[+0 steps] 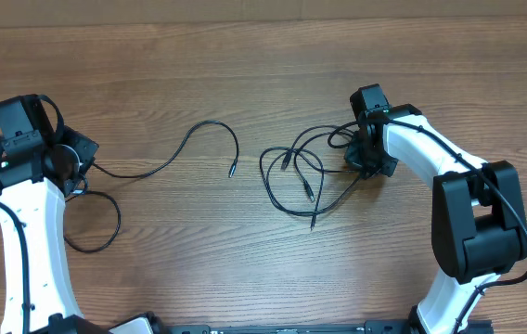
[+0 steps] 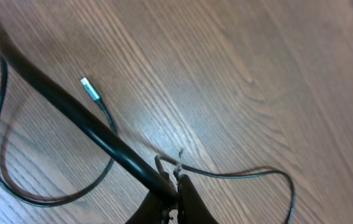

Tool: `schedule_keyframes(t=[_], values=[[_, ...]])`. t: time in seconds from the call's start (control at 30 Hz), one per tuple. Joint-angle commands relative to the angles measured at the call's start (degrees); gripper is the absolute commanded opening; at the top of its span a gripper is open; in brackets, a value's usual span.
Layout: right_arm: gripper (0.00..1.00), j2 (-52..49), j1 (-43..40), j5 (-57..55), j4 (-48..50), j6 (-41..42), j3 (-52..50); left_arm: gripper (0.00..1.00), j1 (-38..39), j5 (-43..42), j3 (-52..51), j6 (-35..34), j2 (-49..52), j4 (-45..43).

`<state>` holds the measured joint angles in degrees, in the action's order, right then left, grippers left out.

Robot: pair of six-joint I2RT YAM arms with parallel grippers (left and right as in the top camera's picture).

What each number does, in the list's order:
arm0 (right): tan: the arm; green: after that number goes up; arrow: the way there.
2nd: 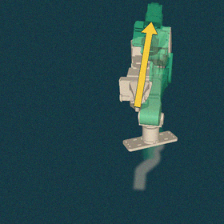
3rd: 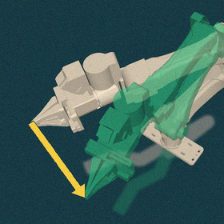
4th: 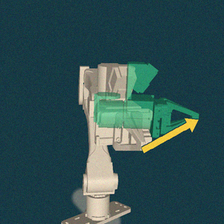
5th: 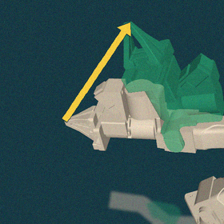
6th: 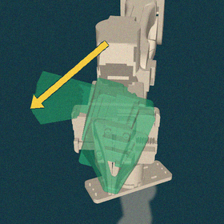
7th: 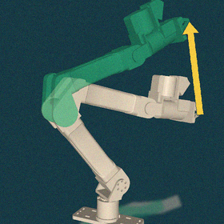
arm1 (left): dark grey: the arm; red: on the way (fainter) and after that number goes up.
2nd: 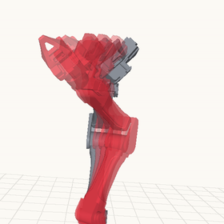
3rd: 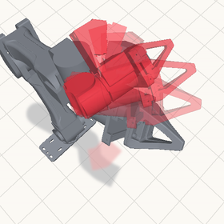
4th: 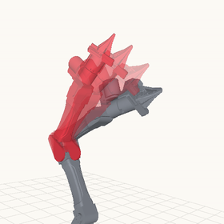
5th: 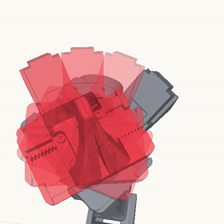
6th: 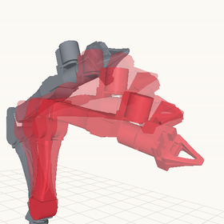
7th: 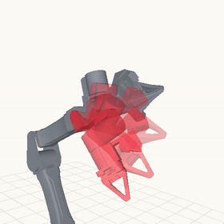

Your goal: Untangle cables

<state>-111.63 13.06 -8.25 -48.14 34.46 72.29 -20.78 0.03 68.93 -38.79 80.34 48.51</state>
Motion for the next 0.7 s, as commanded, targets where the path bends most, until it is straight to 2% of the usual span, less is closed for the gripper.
schedule_keyframes(t=[0.0, 0.2, 0.23, 0.3, 0.33, 0.57, 0.67], values=[[0.07, 0.2, -0.3, 2.0, 0.8, -0.5, 0.0, 0.11, -0.2, 2.3, 0.9, -0.2, 3.6, 0.3], [0.07, 0.2, -0.3, 4.5, 1.4, -0.5, 0.0, 0.17, -0.2, 1.3, 0.9, 0.1, 9.6, -0.2], [0.07, 0.2, -0.3, 4.6, 1.4, -0.5, 0.0, 0.26, -0.2, 0.9, 0.9, 0.1, 10.4, -0.2], [0.06, 0.2, -0.3, 4.6, 1.4, -0.5, 0.0, 0.53, -0.2, -0.8, 0.9, 1.2, 12.2, -0.4], [0.07, 0.2, -0.3, 4.6, 1.4, -0.5, 0.0, 0.63, -0.2, -2.0, 0.9, 2.2, 12.9, -0.6], [0.08, 0.2, -0.3, 4.6, 1.5, -0.5, 0.0, 0.99, -0.2, -3.9, 0.9, 4.2, 16.0, -0.4], [0.10, 0.2, -0.3, 4.6, 1.5, -0.5, 0.0, 1.00, -0.2, -4.1, 0.9, 5.5, 16.8, -0.3]])
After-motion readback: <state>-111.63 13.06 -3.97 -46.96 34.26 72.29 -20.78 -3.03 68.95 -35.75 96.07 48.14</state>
